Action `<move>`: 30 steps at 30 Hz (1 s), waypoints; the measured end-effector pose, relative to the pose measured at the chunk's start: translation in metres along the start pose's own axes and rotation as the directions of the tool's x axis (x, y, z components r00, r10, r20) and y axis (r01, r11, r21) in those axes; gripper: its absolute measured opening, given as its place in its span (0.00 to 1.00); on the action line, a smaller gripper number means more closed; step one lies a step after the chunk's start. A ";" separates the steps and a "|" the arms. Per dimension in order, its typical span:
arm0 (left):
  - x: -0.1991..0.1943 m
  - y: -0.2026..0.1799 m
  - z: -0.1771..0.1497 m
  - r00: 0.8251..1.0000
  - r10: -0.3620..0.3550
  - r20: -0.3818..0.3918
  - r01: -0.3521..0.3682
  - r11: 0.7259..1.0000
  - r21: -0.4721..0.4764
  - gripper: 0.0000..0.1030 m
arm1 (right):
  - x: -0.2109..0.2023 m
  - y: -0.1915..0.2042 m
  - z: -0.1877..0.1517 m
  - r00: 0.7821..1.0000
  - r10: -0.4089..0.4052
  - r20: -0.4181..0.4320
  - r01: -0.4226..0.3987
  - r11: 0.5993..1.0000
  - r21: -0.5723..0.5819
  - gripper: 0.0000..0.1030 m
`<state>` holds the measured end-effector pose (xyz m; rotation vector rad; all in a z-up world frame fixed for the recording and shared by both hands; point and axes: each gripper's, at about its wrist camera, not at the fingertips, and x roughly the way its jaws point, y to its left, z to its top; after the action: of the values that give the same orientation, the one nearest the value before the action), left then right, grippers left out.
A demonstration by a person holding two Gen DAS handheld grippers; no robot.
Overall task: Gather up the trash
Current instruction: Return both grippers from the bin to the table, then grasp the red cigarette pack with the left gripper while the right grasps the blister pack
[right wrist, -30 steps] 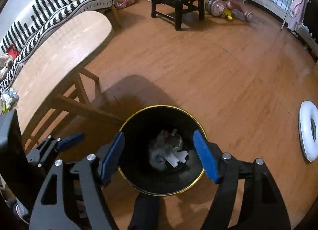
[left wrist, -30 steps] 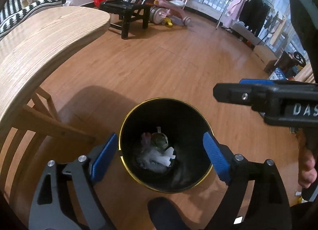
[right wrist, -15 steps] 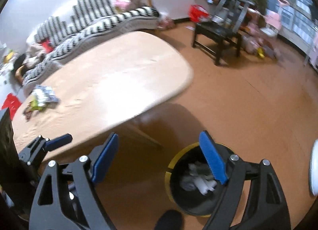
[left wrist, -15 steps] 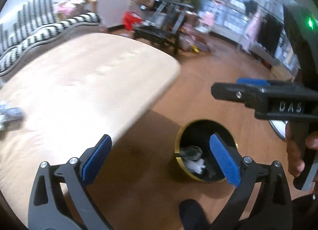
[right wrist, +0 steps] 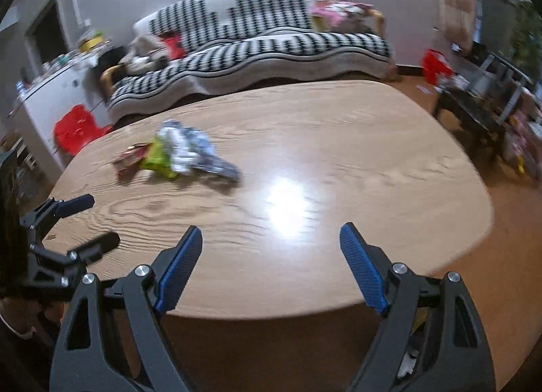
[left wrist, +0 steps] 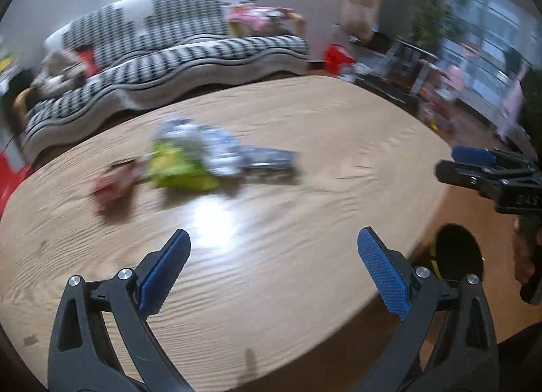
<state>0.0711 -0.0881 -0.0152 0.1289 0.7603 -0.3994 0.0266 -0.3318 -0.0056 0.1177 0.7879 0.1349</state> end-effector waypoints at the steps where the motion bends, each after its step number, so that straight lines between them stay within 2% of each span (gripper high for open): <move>1: -0.002 0.008 -0.002 1.000 0.010 0.000 -0.010 1.000 -0.014 0.93 | 0.004 0.009 0.001 1.000 0.011 -0.001 -0.011 1.000 -0.010 0.78; 7: -0.017 0.079 -0.014 0.997 0.079 -0.009 -0.080 0.991 -0.109 0.93 | 0.042 0.063 0.014 0.998 0.054 -0.039 -0.058 0.993 -0.107 0.79; 13: -0.005 0.112 -0.019 0.994 0.104 -0.045 -0.109 0.985 -0.135 0.93 | 0.091 0.080 0.022 0.996 0.033 -0.088 -0.050 0.980 -0.194 0.79; 19: 0.034 0.139 -0.003 0.984 0.159 -0.078 -0.166 0.982 -0.095 0.93 | 0.141 0.070 0.035 0.991 -0.011 -0.136 -0.027 0.963 -0.270 0.79; 24: 0.081 0.182 0.019 0.979 0.159 -0.127 -0.172 0.980 -0.099 0.93 | 0.182 0.057 0.054 0.984 -0.003 -0.176 -0.050 0.953 -0.297 0.79; 27: 0.106 0.199 0.029 0.983 0.112 -0.148 -0.131 0.983 -0.126 0.93 | 0.204 0.056 0.063 0.977 0.011 -0.212 -0.082 0.940 -0.330 0.79; 30: 0.121 0.200 0.036 0.984 0.099 -0.149 -0.114 0.988 -0.099 0.93 | 0.220 0.058 0.070 0.970 0.040 -0.239 -0.124 0.930 -0.347 0.79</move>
<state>0.2528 0.0491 -0.0787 0.0976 0.9116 -0.2482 0.2255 -0.2427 -0.1007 -0.2175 0.9757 0.3761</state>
